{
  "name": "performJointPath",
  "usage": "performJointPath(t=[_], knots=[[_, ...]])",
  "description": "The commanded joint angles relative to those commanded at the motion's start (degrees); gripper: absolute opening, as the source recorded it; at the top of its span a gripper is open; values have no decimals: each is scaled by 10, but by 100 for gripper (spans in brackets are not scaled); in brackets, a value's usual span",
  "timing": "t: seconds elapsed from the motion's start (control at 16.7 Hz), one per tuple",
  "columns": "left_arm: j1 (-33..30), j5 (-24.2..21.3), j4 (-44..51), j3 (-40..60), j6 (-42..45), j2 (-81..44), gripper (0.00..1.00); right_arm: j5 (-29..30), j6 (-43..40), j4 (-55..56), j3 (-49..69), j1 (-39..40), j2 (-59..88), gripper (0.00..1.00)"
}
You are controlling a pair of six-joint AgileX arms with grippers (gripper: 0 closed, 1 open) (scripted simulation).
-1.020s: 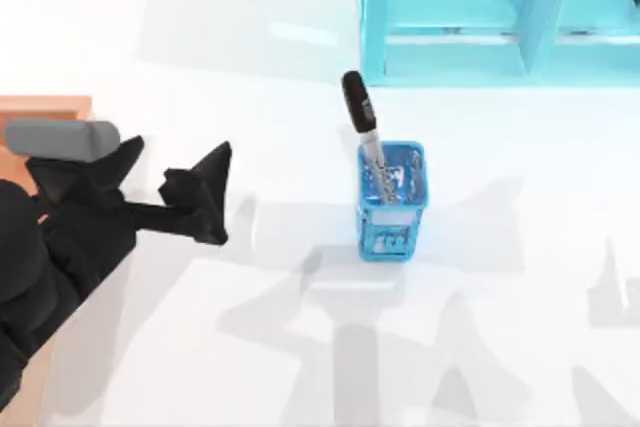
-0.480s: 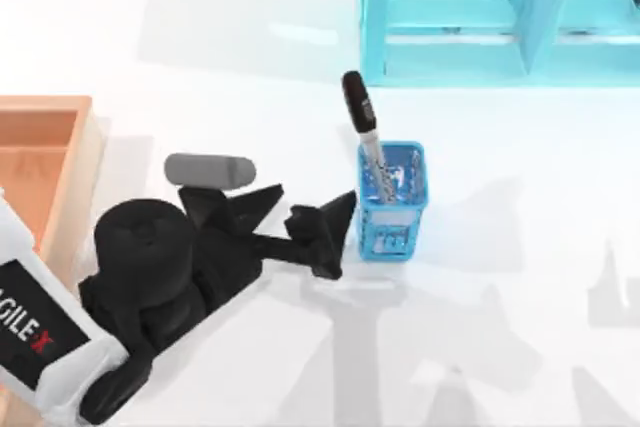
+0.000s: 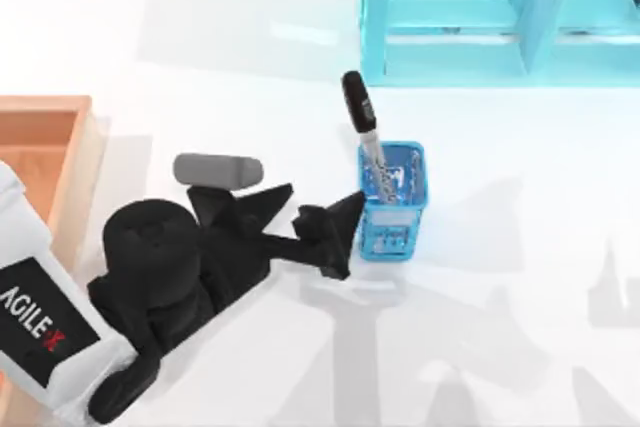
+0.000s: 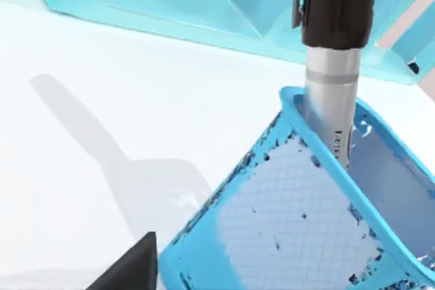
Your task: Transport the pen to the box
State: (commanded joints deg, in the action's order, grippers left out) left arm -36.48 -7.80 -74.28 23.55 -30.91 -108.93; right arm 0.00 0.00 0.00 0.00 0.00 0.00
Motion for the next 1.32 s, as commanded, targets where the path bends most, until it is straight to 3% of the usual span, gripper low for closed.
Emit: performJointPath(t=[0.6,0.96,1.32], knots=[[-22,16,71,220,-5,-143,100,0,0,0,0,0,0,100],[-24,18,79,239,-5,-157,100,0,0,0,0,0,0,100],[-24,18,79,239,-5,-157,55,0,0,0,0,0,0,100]])
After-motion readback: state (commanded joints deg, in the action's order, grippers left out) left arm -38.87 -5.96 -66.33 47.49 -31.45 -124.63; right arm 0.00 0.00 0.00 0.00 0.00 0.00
